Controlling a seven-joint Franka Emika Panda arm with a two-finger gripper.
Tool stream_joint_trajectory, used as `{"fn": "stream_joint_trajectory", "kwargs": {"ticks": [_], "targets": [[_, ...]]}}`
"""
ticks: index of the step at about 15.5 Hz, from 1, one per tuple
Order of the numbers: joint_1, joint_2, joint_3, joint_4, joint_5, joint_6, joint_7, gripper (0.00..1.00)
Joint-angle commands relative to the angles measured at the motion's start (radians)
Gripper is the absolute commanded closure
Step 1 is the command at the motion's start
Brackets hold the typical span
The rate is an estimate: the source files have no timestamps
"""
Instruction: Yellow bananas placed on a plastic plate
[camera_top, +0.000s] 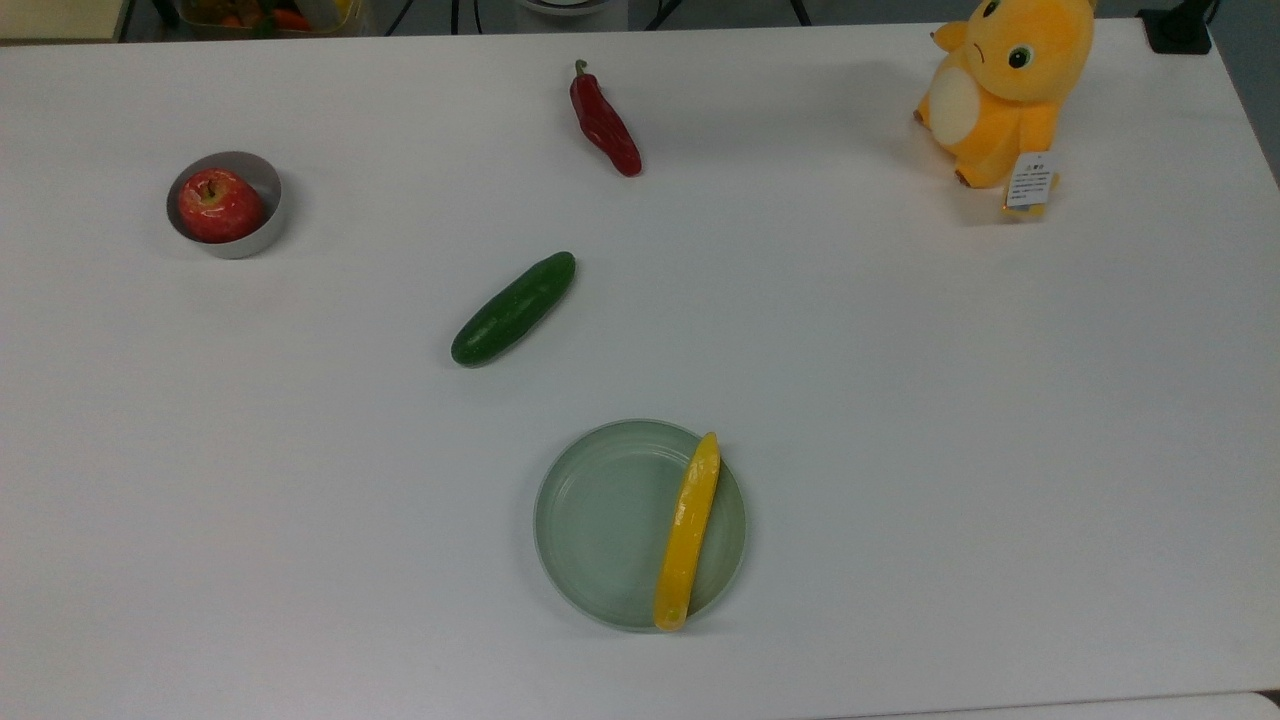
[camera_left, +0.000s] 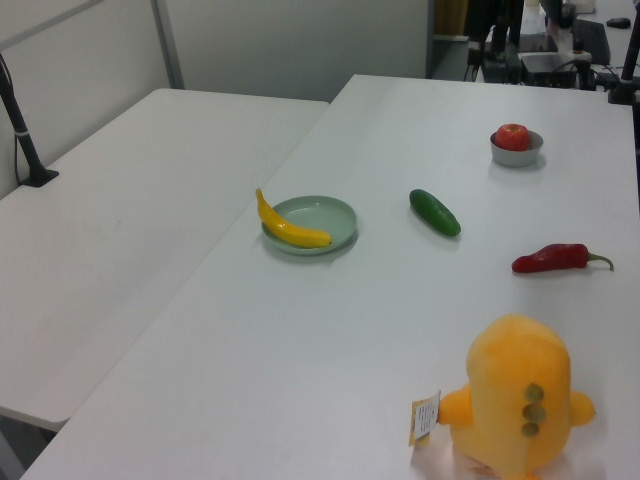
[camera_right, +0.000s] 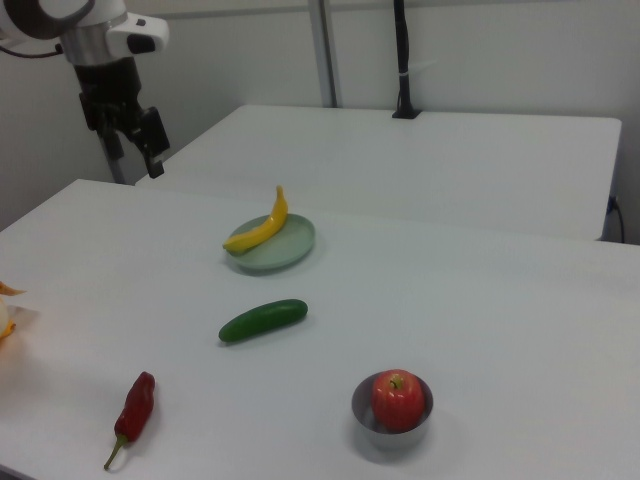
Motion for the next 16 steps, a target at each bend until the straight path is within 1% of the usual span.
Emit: {"fn": "stream_joint_trajectory", "kwargs": {"ticks": [1,4,6,8,11,16], "targets": [[0.048,-0.042,-0.042,-0.089,0.011,0.023,-0.042,0.0],[0.046,-0.036,-0.042,-0.111,0.011,0.113,-0.166,0.0],[0.041,-0.027,-0.042,-0.12,0.011,0.182,-0.221,0.0],[0.038,-0.027,-0.042,-0.12,0.011,0.187,-0.269,0.0],[0.038,-0.025,-0.054,-0.12,0.011,0.19,-0.275,0.0],[0.038,-0.025,-0.054,-0.118,0.013,0.19,-0.271,0.0]]}}
